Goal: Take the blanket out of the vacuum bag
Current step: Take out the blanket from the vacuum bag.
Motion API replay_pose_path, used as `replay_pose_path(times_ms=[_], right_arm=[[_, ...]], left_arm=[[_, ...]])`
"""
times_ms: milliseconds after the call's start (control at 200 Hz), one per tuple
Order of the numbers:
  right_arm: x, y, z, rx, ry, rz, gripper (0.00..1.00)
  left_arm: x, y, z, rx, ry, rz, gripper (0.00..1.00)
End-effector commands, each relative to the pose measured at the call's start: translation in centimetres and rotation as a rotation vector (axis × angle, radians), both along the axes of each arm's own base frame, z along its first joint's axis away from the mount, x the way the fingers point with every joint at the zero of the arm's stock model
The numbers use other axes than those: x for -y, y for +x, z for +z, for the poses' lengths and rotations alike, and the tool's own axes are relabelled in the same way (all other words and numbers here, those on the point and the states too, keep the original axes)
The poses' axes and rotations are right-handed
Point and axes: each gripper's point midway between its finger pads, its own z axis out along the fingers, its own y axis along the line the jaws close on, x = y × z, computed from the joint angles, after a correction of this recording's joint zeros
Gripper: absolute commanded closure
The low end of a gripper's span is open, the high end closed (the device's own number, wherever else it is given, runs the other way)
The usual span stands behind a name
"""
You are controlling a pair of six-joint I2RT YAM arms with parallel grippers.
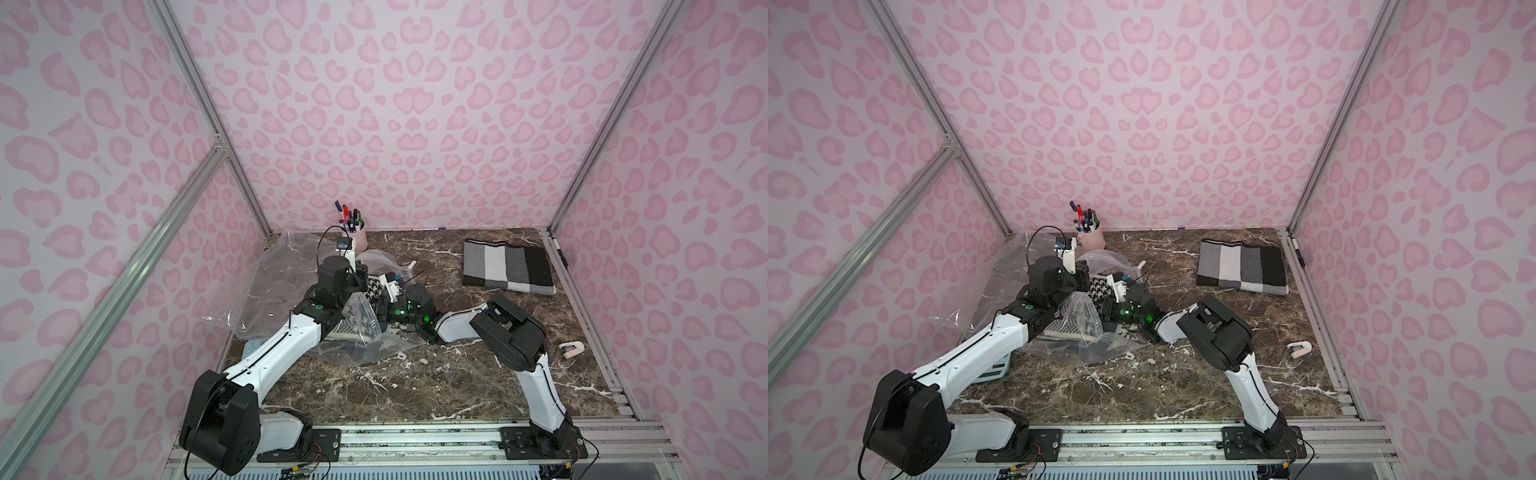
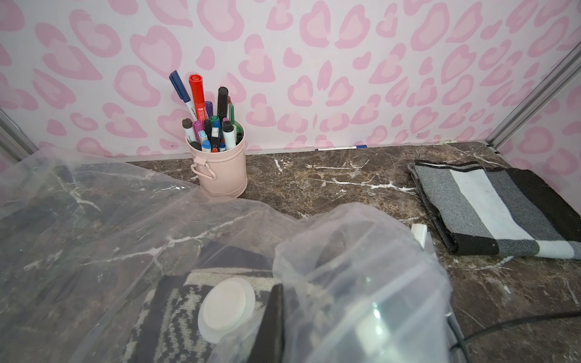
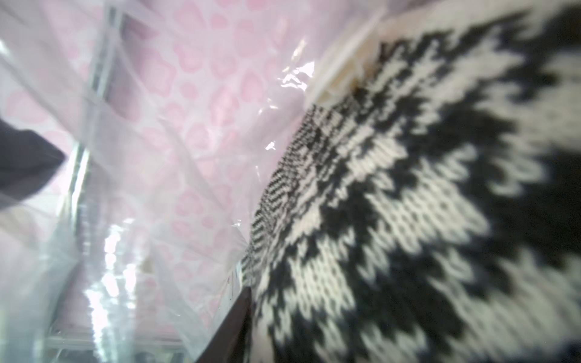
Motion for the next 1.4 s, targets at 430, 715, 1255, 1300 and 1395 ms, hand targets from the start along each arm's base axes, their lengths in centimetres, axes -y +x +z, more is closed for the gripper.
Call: replay_pose_path(times_ms=[430,715,1255,1300,1395], right_arm=[[4.2,-2.3,4.5,0.079,-0.126,-0.005,1.00],[8.1,-2.9,10.9,0.231,-0.200,-0.081,1.00],[15.9,-0.3,14.9,0.261,-0.257,-0.241,1.00],[16.9,0.0,14.8,0.255,-0.260,-0.260,1.00],[18.8,0.5,15.0,0.247,-0.256,-0.296,1.00]], left_arm=[[-1.6,0.1,-0.4,-0.008,0.022,0.086,0.96],[-3.8,0.2,-2.1,-0.059,0.022,0.228,0.96],[-6.5,0.3,-3.1,-0.100,0.085,0.388,0.96],[-6.7,0.4,-3.1,-0.102,0.092,0.401,0.96],[-6.8,0.4,-2.9,-0.096,0.092,0.411,0.96]])
